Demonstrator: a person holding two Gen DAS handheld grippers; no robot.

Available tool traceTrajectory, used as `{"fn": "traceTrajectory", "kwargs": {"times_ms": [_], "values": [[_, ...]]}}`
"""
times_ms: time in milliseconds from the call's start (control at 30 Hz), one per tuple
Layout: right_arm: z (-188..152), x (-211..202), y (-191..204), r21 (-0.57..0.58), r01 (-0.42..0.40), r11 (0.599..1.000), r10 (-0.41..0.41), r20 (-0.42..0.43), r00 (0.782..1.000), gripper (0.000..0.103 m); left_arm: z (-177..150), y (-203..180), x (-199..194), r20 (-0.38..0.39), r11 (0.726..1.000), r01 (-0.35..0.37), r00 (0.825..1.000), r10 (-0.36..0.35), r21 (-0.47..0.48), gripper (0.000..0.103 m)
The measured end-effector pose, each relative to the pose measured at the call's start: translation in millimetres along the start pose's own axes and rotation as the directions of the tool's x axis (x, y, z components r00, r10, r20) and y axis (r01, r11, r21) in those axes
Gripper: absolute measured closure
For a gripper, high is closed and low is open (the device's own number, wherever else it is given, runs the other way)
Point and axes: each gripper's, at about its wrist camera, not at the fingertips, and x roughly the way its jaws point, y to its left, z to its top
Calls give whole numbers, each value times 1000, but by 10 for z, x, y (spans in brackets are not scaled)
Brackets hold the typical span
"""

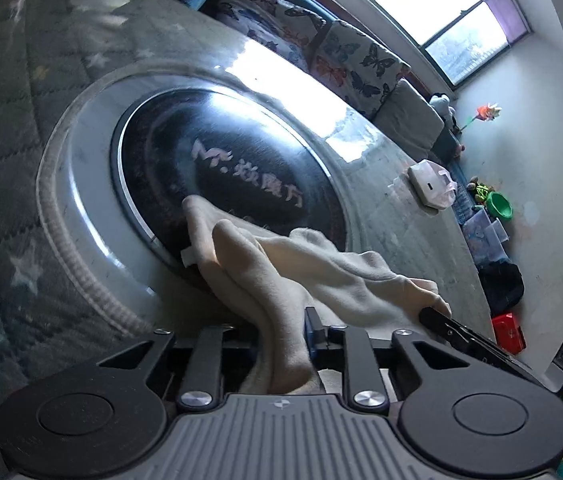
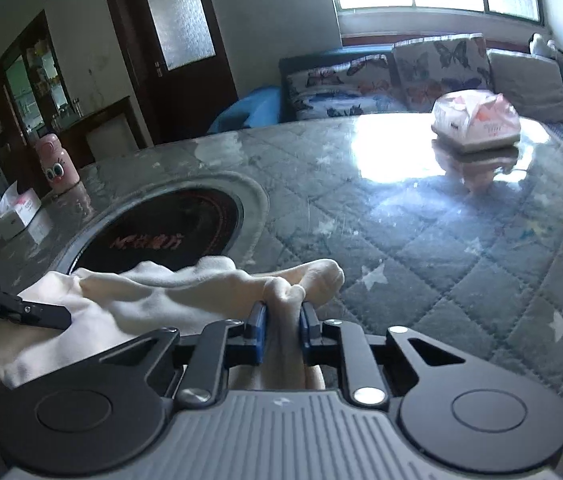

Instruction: Fold clothes

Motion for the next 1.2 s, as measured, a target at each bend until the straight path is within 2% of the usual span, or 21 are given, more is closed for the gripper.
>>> {"fn": "traceTrajectory", "kwargs": {"times_ms": [267,600,767,1000,1200], "values": [[158,-410,-58,-24,46,999,-44,87,995,90,120,-453,56,6,992,70,997,-71,109,87],[319,-814,-578,-2,215,977,-213,144,966,90,142,-1223,509,-51,961,168,986,-161,218,88],[355,-941,-879,25,289,957,-289,151,945,91,137,-1544,757,-89,949,192,981,-175,249,88],[356,-920,-1222,58,351,934,-356,132,925,90,84,-1870,1065,-125,935,204,977,-174,290,88],[225,-778,-1419,86,366,927,-373,86,924,90,-19,-1915,1284,-168,938,183,976,-137,295,88]]}}
